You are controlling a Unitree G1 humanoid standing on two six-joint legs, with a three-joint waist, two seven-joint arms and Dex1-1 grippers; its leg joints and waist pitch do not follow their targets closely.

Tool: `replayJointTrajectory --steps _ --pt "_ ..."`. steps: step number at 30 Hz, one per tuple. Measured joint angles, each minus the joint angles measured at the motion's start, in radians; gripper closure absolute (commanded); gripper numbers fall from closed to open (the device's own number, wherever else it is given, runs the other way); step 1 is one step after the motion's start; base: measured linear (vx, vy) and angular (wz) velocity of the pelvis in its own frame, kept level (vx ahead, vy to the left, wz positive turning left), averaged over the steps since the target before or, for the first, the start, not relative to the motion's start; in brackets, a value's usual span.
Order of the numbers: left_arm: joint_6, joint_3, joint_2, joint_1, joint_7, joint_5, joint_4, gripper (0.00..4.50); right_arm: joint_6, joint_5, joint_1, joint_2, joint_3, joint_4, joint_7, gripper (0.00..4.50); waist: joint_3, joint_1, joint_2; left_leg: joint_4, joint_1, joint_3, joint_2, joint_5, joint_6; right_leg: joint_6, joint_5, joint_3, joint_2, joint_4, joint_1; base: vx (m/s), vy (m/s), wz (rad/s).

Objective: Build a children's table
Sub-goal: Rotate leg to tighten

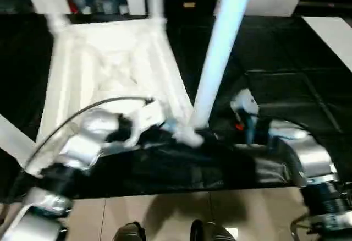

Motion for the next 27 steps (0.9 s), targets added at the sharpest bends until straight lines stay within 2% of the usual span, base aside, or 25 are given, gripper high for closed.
replayJointTrajectory --steps 7,13,18,27 --pt "-0.117 -0.03 0.073 -0.001 -0.159 -0.035 0.036 4.5 -0.074 0.052 -0.044 -0.069 0.048 0.056 0.255 0.76 0.0 0.014 0.0 0.003 -0.001 0.0 0.0 0.0 0.003 -0.001 0.001 0.0 0.0 0.0 0.0 0.0 0.0 0.0" --pt "-0.161 -0.052 0.079 -0.014 -0.216 -0.034 0.051 4.5 -0.077 0.057 -0.067 -0.067 0.092 0.087 0.348 1.39 0.0 0.025 -0.001 0.004 -0.002 0.0 0.0 0.0 0.003 -0.001 0.001 0.0 -0.001 0.001 0.0 0.0 0.0 0.0" --pt "-0.184 -0.071 0.075 -0.025 -0.225 -0.032 0.058 4.5 -0.079 0.062 -0.088 -0.047 0.114 0.1 0.384 1.7 0.0 0.037 -0.001 0.004 -0.002 0.0 0.0 0.0 0.003 -0.001 0.001 0.0 -0.001 0.001 0.0 0.0 0.0 0.0" --pt "-0.205 -0.075 0.066 -0.034 -0.236 -0.031 0.079 4.5 -0.111 0.059 -0.104 -0.013 0.134 0.142 0.39 2.44 0.0 0.04 -0.001 0.004 -0.002 0.0 0.0 0.0 0.004 -0.001 0.001 0.0 -0.001 0.0 0.0 0.0 0.0 0.0"
